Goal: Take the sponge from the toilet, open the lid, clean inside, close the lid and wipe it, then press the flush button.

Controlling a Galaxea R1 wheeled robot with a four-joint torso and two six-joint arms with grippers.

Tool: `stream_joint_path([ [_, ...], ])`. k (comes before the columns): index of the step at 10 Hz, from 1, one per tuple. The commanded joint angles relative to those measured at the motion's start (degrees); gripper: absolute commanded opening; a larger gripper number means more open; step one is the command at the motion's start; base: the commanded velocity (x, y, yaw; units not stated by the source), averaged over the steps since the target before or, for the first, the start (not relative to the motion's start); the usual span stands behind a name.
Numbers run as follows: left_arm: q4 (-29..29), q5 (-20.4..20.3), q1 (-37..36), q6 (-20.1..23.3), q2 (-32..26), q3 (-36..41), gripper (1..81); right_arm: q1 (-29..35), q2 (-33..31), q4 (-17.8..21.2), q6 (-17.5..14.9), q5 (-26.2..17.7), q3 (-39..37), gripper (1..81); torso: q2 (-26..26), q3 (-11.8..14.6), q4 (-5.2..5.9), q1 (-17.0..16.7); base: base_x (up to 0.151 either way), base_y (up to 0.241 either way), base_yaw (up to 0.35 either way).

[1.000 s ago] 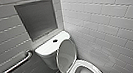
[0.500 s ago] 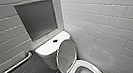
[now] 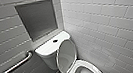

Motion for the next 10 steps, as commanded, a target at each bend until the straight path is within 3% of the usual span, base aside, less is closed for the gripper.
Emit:
stream_joint_path([
  [1,6.01,-3.15,4.36,0.45,4.10,-3.09,81.1,6.24,-5.43,-2.51,-0.08,-1.51,6.05,1.0,0.00,0.00,0.00,0.00,0.000,0.000,0.000],
  [6,6.53,-3.32,9.20,0.36,11.21,-11.87,81.1,18.81,-7.71,-1.47,0.71,-5.10,8.69,1.0,0.00,0.02,0.00,0.00,0.000,0.000,0.000],
  [8,5.75,-3.41,10.34,0.27,13.23,-15.30,81.1,25.66,-7.45,1.35,0.71,-9.05,8.51,1.0,0.00,0.02,0.00,0.00,0.000,0.000,0.000],
  [10,5.31,-7.62,11.57,0.27,14.03,-18.73,81.1,32.61,-5.96,3.45,0.71,-12.48,7.98,1.0,0.00,0.02,0.00,0.00,0.000,0.000,0.000],
])
